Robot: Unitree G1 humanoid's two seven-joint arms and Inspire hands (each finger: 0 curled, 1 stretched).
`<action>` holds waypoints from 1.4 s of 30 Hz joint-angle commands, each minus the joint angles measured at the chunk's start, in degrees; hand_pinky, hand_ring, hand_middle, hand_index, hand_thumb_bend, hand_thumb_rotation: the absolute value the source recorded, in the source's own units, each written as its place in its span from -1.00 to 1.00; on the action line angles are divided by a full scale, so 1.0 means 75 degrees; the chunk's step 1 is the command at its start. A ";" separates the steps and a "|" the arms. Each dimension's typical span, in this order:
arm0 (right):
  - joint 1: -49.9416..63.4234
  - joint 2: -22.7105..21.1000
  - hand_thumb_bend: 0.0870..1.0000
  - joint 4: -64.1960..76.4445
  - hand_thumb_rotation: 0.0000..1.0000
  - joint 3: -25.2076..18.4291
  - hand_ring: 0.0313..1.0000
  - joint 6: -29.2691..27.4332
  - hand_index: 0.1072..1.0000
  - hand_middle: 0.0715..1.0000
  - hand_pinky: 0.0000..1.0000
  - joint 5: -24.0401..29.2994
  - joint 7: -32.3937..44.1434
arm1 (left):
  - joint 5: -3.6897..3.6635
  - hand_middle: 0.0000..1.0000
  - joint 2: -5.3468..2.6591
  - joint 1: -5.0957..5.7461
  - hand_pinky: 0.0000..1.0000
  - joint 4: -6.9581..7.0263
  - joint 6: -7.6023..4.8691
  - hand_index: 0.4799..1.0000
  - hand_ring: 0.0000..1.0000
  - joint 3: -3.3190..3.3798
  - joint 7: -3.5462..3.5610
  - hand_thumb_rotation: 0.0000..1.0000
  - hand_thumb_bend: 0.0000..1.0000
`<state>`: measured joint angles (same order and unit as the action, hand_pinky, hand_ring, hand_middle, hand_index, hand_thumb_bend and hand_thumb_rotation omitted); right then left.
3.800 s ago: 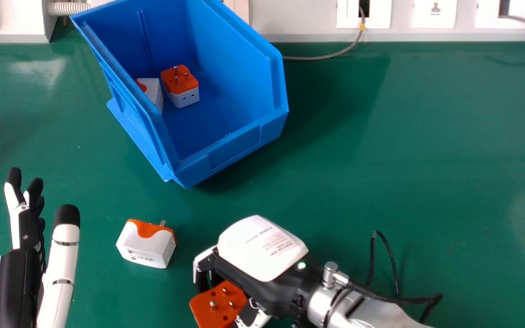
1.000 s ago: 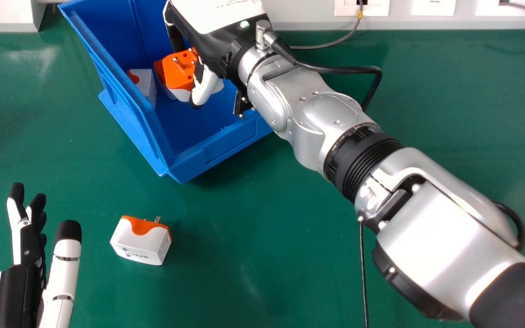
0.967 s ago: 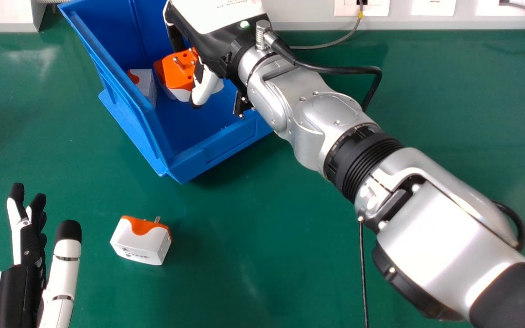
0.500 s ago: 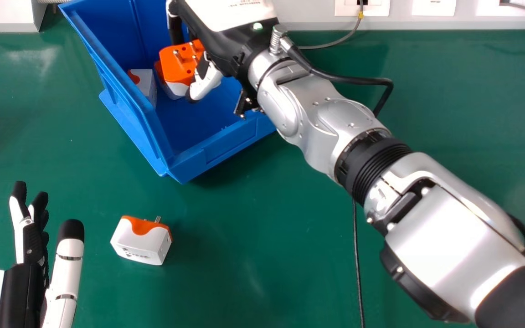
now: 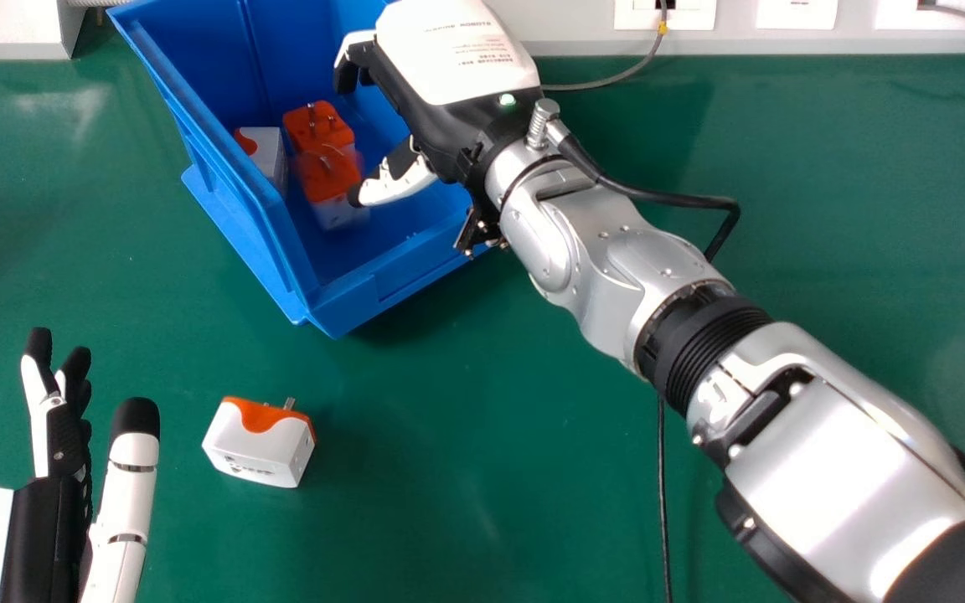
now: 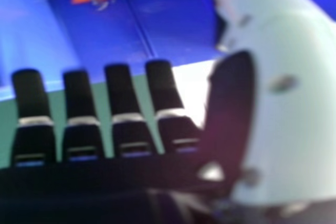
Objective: Pick all objects and put in blue box
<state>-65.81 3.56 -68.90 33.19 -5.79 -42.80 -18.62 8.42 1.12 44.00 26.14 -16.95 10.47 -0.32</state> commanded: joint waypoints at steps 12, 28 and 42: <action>0.1594 -0.0678 -0.31 0.2596 -0.07 -0.0449 0.71 -0.0389 0.68 0.78 0.47 0.0274 -0.0416 | -0.0008 1.00 0.0046 -0.0015 1.00 -0.0004 -0.0180 1.00 1.00 0.0078 -0.0050 1.00 -0.15; 0.8211 -0.3118 -0.39 0.9984 -0.19 -0.0667 0.76 -0.1299 0.70 0.78 0.56 0.0039 0.0244 | 0.0014 1.00 -0.0056 0.0000 1.00 -0.0076 -0.0136 1.00 1.00 -0.0034 -0.0089 1.00 -0.09; 0.9208 -0.4447 -0.42 1.0068 -0.12 -0.0765 0.75 -0.3402 0.61 0.74 0.57 -0.0084 0.1055 | -0.0037 1.00 -0.0060 -0.0182 1.00 -0.0172 -0.0030 1.00 1.00 -0.0067 -0.0143 1.00 -0.06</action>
<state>4.64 -29.37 6.13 28.27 -29.56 -43.12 -11.47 8.38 0.62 42.89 24.33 -16.83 9.89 -1.18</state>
